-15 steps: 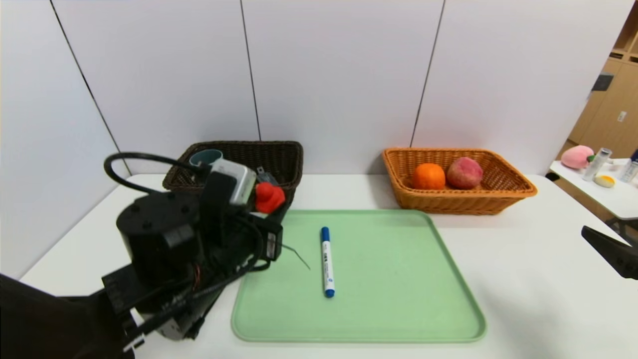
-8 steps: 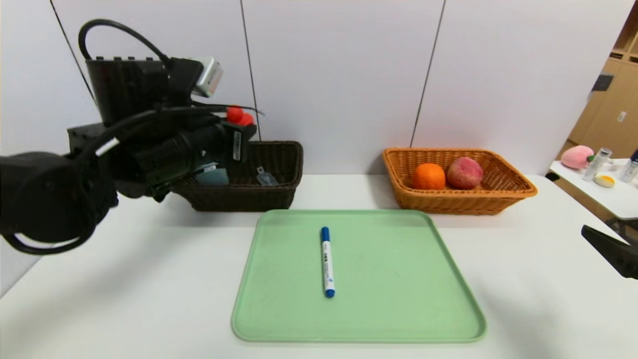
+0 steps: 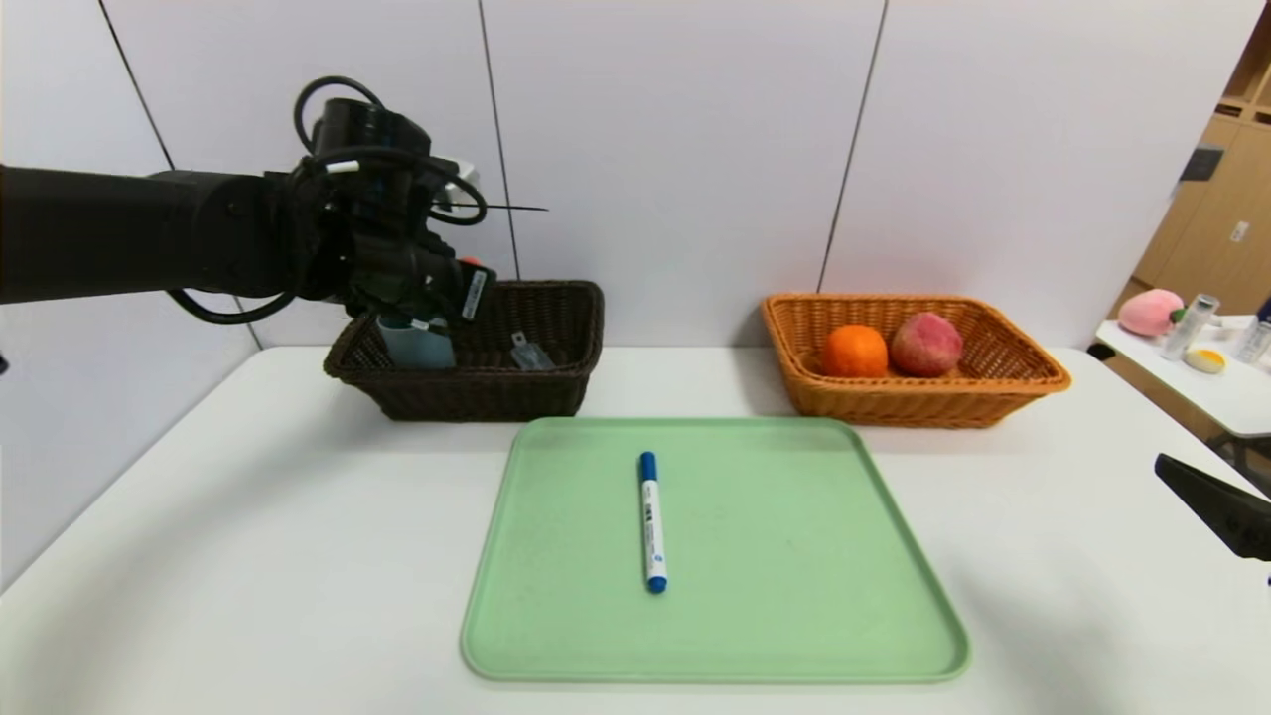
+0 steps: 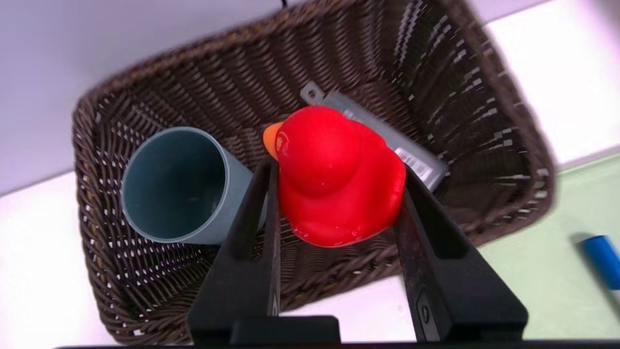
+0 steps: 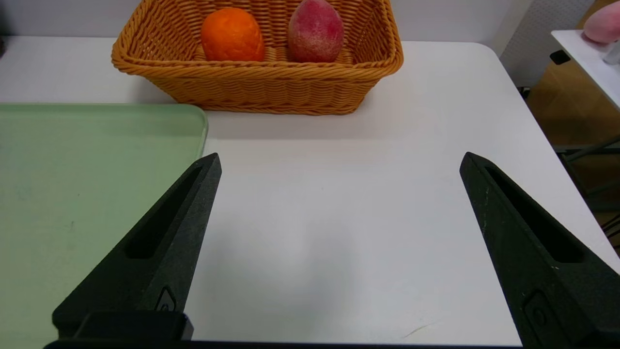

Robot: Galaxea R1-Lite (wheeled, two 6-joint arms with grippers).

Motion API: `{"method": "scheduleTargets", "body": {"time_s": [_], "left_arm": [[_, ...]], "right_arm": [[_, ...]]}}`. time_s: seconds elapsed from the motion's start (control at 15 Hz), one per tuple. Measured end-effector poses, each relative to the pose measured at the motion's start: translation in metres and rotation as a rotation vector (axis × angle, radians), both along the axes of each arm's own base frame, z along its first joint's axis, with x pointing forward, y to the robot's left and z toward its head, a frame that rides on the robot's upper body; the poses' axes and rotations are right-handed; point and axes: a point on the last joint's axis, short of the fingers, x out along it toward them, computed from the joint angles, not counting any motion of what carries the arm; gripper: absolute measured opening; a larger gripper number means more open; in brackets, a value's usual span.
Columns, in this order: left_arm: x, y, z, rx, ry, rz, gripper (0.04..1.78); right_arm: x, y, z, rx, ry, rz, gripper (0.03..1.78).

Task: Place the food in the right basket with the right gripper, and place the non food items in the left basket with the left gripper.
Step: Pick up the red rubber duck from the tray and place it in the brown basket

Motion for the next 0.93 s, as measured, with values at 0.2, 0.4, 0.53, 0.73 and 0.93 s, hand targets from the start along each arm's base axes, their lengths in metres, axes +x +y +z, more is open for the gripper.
{"method": "scheduleTargets", "body": {"time_s": [0.2,0.4,0.53,0.73,0.93], "left_arm": [[0.026,-0.005,-0.016,0.02,0.058,0.009,0.7],[0.041,-0.009,-0.031,0.028,0.09,0.016,0.7],[0.046,-0.01,-0.038,0.032,0.104,0.016,0.7],[0.048,-0.008,-0.042,0.037,0.115,0.02,0.73],[0.049,-0.009,-0.043,0.036,0.116,0.023,1.05]], "right_arm": [[0.0,0.0,-0.002,0.002,0.006,0.012,1.7],[-0.001,0.0,-0.005,0.003,0.016,0.015,1.7],[0.0,0.001,-0.006,0.004,0.021,0.022,1.7],[0.0,0.001,-0.007,0.006,0.025,0.028,1.7],[0.0,0.001,-0.007,0.006,0.027,0.028,1.7]]}}
